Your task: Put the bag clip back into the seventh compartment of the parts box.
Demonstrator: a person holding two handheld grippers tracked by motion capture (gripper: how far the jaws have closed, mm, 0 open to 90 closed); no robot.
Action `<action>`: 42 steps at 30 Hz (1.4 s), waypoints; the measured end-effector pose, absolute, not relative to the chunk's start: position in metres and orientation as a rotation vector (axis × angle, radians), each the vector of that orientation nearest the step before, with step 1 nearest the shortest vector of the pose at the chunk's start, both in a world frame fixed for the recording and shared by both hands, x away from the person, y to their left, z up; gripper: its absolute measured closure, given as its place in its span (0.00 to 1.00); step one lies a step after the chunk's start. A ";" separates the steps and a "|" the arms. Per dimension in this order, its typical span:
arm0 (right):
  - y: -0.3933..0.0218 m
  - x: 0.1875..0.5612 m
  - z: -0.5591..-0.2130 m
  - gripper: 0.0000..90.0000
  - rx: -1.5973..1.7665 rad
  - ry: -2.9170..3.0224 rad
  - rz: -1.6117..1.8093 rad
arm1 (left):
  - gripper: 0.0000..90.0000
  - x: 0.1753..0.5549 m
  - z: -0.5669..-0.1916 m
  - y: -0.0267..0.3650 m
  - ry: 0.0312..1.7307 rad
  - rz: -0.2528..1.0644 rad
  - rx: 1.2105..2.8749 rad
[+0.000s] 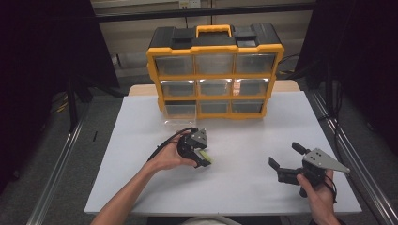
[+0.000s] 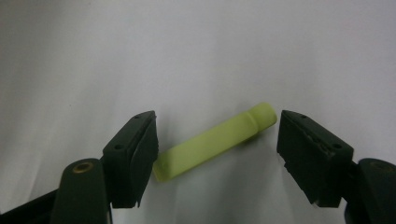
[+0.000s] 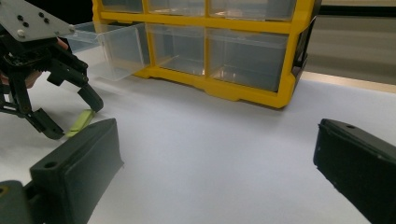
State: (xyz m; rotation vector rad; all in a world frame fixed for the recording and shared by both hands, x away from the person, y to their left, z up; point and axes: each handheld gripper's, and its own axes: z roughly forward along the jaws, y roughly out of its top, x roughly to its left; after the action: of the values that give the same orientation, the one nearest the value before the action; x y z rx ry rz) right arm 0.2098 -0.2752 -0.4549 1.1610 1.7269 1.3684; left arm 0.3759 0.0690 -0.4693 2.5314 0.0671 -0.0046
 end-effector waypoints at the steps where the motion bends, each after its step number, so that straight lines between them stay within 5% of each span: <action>1: -0.275 0.210 -0.455 0.00 1.162 1.729 1.370 | 0.34 0.376 -0.469 0.069 0.067 -0.005 2.531; 42: -0.275 0.210 -0.455 0.00 1.160 1.737 1.385 | 0.87 0.378 -0.464 0.065 0.103 -0.044 2.568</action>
State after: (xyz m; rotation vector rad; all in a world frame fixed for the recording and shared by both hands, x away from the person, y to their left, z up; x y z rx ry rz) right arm 0.2103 -0.2745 -0.4552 1.1603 1.7374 1.3846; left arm 0.3781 0.0645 -0.4640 2.5680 0.1031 -0.0438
